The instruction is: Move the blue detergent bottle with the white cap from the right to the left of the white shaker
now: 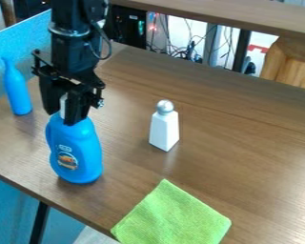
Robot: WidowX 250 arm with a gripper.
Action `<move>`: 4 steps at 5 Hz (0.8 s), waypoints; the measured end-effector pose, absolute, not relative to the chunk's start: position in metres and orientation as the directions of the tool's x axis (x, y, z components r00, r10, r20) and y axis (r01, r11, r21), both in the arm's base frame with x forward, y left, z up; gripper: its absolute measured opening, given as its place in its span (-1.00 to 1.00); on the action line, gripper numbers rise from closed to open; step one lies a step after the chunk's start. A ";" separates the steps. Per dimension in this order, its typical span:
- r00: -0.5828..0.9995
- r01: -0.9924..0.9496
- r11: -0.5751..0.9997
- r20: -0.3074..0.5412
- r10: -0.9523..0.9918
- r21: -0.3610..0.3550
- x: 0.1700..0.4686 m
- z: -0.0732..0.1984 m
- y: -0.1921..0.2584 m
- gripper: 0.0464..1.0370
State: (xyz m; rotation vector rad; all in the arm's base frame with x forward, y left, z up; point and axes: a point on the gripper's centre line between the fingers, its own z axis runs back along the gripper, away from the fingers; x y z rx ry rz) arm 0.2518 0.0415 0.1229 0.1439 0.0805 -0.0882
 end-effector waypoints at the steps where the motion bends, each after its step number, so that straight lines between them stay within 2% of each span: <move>1: 0.994 0.093 0.987 -0.065 -0.085 0.132 0.247 0.128 0.041 0.81; 2: 0.996 0.087 0.987 -0.044 -0.082 0.136 0.245 0.137 0.039 0.94; 3: 0.986 0.153 0.971 0.029 -0.161 0.185 0.248 0.160 0.015 0.93; 4: 0.959 0.250 0.951 0.092 -0.270 0.180 0.253 0.165 -0.019 0.93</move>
